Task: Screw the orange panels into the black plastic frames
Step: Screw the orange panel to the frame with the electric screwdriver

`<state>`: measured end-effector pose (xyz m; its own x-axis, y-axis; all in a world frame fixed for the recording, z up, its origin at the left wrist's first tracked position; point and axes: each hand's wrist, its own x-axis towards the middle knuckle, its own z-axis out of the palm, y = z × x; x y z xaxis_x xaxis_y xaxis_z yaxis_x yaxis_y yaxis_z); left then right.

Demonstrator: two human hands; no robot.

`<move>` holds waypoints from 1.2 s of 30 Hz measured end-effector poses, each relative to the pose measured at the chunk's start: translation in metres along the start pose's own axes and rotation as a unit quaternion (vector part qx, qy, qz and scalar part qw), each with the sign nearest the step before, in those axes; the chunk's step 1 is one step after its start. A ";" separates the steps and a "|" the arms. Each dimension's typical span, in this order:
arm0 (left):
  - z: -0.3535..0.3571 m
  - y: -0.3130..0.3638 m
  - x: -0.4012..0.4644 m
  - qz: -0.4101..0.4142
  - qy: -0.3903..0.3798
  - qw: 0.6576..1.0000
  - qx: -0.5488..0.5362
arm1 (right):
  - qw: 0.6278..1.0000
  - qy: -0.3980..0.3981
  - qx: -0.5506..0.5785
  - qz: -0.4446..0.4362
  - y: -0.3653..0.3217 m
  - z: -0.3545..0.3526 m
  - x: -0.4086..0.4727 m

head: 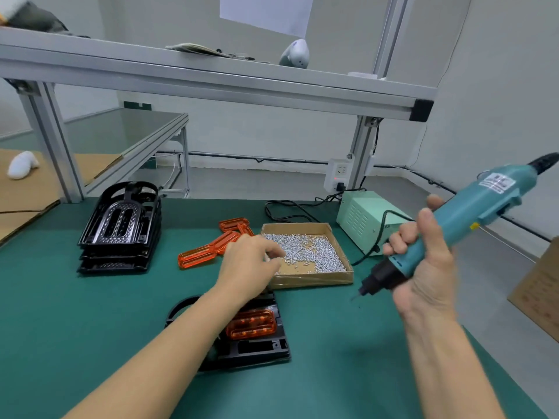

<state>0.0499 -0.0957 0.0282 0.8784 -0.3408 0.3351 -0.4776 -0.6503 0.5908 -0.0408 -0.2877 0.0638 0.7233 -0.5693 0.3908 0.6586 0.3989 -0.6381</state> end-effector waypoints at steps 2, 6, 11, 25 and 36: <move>0.014 0.005 0.018 -0.019 -0.049 0.999 -0.006 | 1.000 0.011 0.021 -0.009 0.012 0.006 0.001; 0.042 0.003 0.042 -0.049 -0.098 0.992 0.064 | 0.998 0.060 0.015 -0.025 0.036 0.007 -0.001; 0.062 0.001 0.057 -0.069 -0.106 0.984 0.122 | 0.996 0.086 -0.006 -0.021 0.050 -0.001 -0.003; 0.080 0.007 0.071 -0.005 -0.113 0.956 0.271 | 0.995 0.096 -0.031 -0.014 0.053 0.002 -0.002; 0.011 0.002 -0.003 -0.088 -0.042 0.932 -0.350 | 0.996 0.083 0.015 -0.014 0.045 0.003 -0.005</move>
<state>0.0461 -0.1035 0.0206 0.9280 -0.3427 0.1465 -0.1943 -0.1096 0.9748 -0.0140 -0.2650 0.0347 0.6625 -0.6900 0.2914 0.6854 0.4015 -0.6075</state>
